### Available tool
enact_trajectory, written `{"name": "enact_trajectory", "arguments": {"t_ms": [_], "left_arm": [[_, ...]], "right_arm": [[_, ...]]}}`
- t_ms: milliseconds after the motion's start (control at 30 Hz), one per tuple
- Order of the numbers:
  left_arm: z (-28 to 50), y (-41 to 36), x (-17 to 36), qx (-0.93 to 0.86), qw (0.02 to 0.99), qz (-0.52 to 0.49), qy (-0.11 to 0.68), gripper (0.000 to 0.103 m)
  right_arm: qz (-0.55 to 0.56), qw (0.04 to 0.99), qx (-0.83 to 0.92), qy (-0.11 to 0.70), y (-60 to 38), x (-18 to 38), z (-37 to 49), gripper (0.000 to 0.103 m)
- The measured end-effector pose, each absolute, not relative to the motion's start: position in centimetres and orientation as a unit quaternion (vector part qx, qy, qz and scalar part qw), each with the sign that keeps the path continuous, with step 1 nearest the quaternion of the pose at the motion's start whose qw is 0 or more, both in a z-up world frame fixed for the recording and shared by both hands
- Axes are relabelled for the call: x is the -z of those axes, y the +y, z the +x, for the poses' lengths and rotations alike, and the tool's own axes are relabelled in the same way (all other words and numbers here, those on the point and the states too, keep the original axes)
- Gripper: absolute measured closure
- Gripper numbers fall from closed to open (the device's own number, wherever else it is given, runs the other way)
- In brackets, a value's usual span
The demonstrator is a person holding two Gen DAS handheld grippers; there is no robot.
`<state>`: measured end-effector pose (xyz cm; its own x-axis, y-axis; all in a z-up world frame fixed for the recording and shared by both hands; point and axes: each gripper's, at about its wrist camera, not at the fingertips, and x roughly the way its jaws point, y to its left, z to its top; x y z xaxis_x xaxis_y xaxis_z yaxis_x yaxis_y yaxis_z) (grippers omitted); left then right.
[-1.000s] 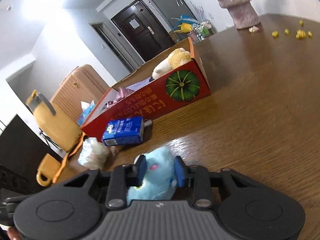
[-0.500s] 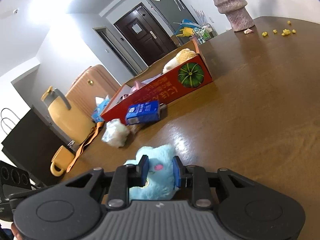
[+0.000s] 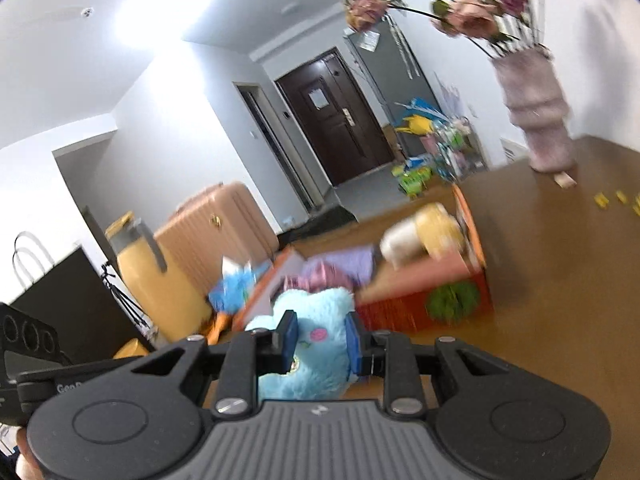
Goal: Organize soft objects
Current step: 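Carry the blue plush into the cardboard box and open both grippers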
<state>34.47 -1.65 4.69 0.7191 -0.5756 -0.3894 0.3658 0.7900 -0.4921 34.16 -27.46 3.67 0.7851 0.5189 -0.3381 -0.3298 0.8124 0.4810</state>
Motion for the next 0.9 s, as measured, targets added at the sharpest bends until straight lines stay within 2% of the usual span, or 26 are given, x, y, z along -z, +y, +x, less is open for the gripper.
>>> {"name": "enact_trajectory", "arguments": {"t_ms": [167, 400, 500, 667, 900], "left_arm": [[43.1, -0.5, -4.6, 0.237, 0.907, -0.192, 0.289, 0.072], [49.9, -0.1, -0.1, 0.206, 0.902, -0.161, 0.345, 0.073], [50.9, -0.4, 1.5, 0.210, 0.895, -0.134, 0.370, 0.073], [50.3, -0.4, 2.1, 0.201, 0.907, -0.094, 0.359, 0.070], [47.4, 1.4, -2.3, 0.181, 0.925, -0.082, 0.324, 0.061]], "right_arm": [[0.197, 0.918, -0.233, 0.253, -25.5, -4.0, 43.7, 0.078], [0.173, 0.904, -0.212, 0.327, -22.7, 0.5, 53.2, 0.079], [0.149, 0.899, -0.206, 0.356, -21.6, 2.3, 54.6, 0.086], [0.087, 0.909, -0.195, 0.359, -19.4, 3.7, 53.9, 0.086], [0.084, 0.924, -0.191, 0.321, -20.3, -0.5, 51.7, 0.084]]}}
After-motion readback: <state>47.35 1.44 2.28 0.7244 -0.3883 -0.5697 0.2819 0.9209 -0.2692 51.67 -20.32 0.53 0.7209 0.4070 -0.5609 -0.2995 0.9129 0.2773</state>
